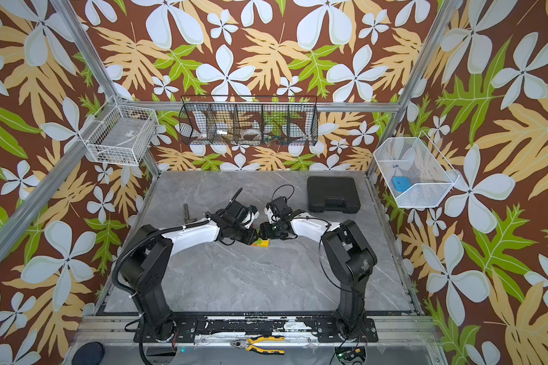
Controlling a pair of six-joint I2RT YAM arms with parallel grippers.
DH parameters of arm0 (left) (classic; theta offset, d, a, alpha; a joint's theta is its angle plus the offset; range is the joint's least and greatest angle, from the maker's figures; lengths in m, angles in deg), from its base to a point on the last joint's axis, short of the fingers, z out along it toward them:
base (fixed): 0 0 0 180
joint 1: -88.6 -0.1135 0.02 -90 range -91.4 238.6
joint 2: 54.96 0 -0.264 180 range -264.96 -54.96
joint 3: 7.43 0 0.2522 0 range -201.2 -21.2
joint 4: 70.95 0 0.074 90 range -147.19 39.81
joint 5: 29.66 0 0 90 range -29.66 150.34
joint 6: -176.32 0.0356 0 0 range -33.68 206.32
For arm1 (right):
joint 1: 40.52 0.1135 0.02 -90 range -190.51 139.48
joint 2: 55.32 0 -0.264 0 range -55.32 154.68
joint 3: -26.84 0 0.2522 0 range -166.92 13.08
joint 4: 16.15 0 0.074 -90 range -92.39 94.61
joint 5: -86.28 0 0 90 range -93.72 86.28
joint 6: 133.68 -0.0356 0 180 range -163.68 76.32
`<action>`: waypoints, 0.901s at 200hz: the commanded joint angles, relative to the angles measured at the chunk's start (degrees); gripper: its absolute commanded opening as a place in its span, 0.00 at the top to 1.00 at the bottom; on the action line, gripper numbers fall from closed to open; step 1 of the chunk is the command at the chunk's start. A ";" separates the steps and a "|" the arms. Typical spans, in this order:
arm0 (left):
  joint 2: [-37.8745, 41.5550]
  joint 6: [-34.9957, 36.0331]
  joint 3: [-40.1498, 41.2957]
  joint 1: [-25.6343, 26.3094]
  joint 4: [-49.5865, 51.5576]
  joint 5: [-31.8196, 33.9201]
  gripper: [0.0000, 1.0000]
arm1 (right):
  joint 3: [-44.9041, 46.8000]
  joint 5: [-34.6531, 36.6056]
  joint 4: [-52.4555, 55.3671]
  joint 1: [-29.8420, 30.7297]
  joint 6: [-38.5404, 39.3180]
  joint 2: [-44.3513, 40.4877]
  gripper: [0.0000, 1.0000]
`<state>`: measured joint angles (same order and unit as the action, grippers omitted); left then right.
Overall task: Assemble a rectangle with lego
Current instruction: Assemble the lego brick with the lego brick.
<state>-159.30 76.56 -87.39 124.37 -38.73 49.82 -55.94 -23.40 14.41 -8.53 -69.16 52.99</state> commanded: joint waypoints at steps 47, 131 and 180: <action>1.09 1.63 -6.89 0.27 9.43 0.60 0.51 | -0.24 1.05 2.71 0.18 0.95 0.04 0.40; 6.13 1.26 -5.70 -1.84 8.27 3.60 0.47 | -3.56 -0.30 4.49 0.09 2.44 -2.93 0.35; 6.79 -2.24 -5.05 -6.67 6.55 6.76 0.46 | -2.09 -1.14 2.13 -4.67 -1.70 -7.89 0.36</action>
<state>-151.56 76.43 -92.22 119.23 -31.40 54.10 -58.51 -24.95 17.93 -11.08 -67.95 47.39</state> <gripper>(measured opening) 0.536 0.649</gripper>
